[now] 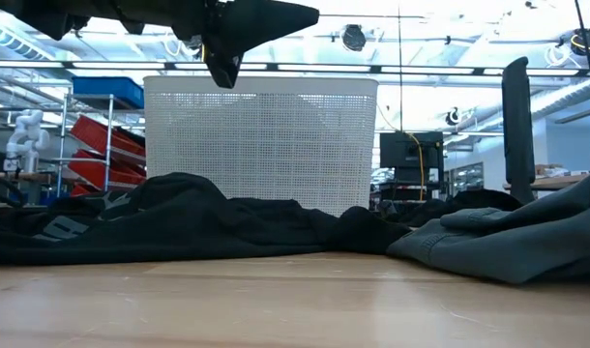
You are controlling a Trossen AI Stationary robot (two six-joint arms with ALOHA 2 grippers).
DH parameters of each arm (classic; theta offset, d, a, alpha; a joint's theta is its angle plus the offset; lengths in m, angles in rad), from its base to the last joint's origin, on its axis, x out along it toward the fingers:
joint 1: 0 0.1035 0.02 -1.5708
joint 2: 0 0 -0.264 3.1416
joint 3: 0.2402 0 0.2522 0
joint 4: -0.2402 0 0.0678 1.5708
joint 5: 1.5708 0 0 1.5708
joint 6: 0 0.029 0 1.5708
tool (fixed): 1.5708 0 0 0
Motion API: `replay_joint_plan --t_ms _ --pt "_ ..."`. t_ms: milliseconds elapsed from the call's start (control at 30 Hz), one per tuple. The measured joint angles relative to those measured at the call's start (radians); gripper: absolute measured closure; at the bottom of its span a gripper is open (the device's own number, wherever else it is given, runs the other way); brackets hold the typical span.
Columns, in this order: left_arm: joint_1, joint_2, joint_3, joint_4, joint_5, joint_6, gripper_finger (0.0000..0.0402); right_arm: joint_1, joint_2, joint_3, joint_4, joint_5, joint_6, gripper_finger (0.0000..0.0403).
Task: Sort clothes
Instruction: Put the gray underwear into the white bin
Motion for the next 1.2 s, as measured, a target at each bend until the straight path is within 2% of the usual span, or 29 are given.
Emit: replay_joint_plan --t_ms 67,233,433,600,800,933,1067,1200 --pt "0.002 0.0 0.0 0.002 -0.001 0.0 0.0272 -0.01 0.0 0.0 0.0 -0.014 -0.038 0.0394" --pt "0.006 0.0 0.0 0.008 -0.001 0.0 0.0272 -0.051 0.0 0.005 -0.001 -0.022 -0.105 0.0398" --pt "0.006 0.0 0.0 0.057 -0.001 0.022 0.0272 -0.134 0.0 0.073 -0.033 -0.009 -0.285 0.0401" --pt "0.006 0.0 0.0 0.116 0.005 0.046 0.0272 -0.222 0.0 0.167 -0.131 0.084 -0.454 0.0401" --pt "0.005 0.0 0.001 0.225 0.136 0.068 0.0272 -0.325 0.0 0.338 -0.171 0.18 -0.716 0.0402" --pt "-0.002 0.0 0.002 0.266 0.211 0.103 0.0272 -0.385 0.0 0.475 -0.176 0.28 -0.886 0.0402" --pt "-0.005 0.0 0.002 0.266 0.214 0.105 0.0272 -0.424 0.0 0.591 -0.174 0.365 -1.01 0.0403" --pt "-0.005 0.0 0.002 0.259 0.209 0.105 0.0272 -0.442 -0.001 0.67 -0.149 0.402 -1.104 0.0403"
